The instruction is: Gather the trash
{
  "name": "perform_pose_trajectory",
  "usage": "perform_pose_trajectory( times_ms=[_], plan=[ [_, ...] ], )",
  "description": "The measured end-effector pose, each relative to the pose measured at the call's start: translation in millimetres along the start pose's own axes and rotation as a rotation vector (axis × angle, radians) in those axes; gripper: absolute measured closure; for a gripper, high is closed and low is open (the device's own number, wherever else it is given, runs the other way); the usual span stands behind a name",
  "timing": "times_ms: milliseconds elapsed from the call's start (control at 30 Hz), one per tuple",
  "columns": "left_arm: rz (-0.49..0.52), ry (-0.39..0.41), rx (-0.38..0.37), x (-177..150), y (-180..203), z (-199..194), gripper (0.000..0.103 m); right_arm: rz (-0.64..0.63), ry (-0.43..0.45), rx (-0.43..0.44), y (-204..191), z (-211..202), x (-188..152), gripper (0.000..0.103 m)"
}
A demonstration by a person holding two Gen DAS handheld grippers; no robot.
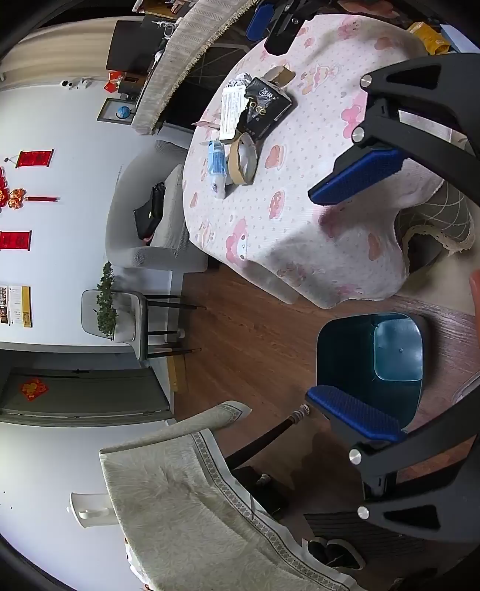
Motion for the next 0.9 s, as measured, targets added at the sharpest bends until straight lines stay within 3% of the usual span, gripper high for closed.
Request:
perform_pose_trajectory(
  times_ms=[900],
  plan=[
    [0.002, -0.003, 0.0, -0.2, -0.2, 0.2, 0.003, 0.0, -0.003, -0.001, 1.7, 1.1, -0.4, 0.003]
  ],
)
Point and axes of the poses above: each gripper's, at about its wrist camera, not at the fingertips, and z roughly the way its jaws point, y to its right, x to its top, the point moved 5 cm from there along z, roughly the way its jaws point, and after that the axes turned 5 degrees about -x, right-handed, at the moved point
